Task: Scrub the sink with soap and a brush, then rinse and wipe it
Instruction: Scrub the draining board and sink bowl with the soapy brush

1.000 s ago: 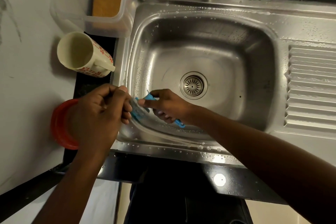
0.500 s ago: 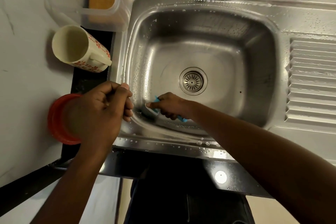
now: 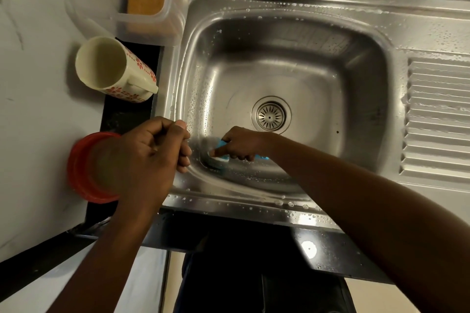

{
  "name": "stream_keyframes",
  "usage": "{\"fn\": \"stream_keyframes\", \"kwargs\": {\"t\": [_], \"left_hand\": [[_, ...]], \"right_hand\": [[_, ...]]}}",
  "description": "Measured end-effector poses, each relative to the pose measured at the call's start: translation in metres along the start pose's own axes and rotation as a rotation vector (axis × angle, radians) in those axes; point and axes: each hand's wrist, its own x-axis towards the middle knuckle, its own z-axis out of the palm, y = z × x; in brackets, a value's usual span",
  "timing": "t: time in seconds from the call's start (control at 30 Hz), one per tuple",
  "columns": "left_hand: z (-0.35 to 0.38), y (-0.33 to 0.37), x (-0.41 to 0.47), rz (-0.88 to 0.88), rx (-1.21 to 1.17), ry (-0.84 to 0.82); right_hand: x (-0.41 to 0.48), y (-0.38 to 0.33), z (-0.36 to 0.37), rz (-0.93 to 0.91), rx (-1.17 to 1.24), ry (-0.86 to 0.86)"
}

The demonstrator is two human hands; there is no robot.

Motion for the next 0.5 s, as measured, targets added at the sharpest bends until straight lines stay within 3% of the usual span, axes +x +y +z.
{"fn": "stream_keyframes", "kwargs": {"t": [0.27,0.5], "left_hand": [[0.002,-0.006,0.005,-0.001,0.003,-0.022],[0.001,-0.005,0.009,0.01,0.001,-0.038]], "right_hand": [[-0.085,0.006,-0.03,-0.025,0.121,-0.197],[-0.111,0.047,-0.059,0.171,0.047,-0.25]]}}
